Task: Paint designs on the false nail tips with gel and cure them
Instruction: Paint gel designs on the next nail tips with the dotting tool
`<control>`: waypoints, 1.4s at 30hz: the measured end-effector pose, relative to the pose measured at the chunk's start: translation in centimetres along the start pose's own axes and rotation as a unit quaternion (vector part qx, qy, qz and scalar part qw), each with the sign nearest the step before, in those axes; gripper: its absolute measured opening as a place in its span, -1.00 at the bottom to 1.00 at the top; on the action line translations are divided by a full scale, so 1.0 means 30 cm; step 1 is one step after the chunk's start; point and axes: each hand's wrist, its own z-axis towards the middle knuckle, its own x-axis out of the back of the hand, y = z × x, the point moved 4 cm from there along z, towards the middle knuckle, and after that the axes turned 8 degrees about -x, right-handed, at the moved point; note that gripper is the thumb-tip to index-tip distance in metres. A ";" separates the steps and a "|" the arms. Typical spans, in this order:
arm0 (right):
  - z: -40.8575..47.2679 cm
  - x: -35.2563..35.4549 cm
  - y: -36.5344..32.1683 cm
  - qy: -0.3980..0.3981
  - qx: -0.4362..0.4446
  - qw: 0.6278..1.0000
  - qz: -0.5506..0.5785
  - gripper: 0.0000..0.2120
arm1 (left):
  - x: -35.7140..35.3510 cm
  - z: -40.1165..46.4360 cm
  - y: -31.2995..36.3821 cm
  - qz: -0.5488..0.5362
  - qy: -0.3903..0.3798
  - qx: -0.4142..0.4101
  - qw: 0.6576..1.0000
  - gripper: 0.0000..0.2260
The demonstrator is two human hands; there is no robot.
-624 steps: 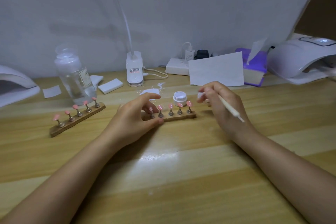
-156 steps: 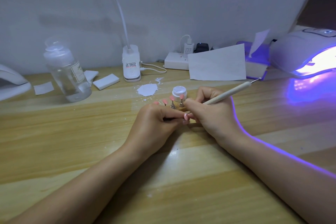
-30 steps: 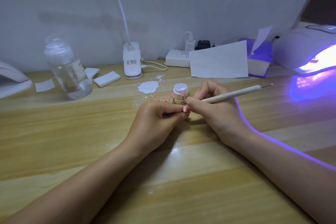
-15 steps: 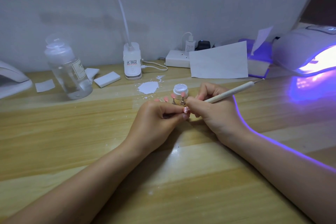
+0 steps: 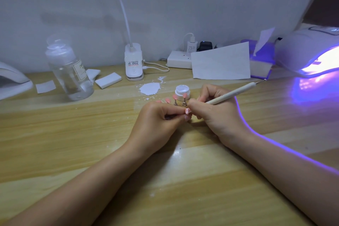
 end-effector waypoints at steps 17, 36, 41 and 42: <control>-0.002 -0.003 -0.007 0.004 0.001 1.000 -0.006 -0.62 | -0.001 0.001 -0.004 0.004 0.003 -0.007 1.000 -0.86; 0.003 0.003 0.007 0.004 0.000 1.000 -0.011 -0.62 | -0.001 0.000 0.003 0.012 0.001 -0.009 1.000 -0.88; 0.003 0.003 0.008 0.007 0.000 1.000 -0.011 -0.62 | -0.003 -0.001 0.002 0.019 -0.001 -0.014 1.000 -0.87; 0.003 0.003 0.007 0.008 0.001 1.000 -0.009 -0.61 | -0.002 -0.001 0.003 0.020 0.000 -0.014 1.000 -0.88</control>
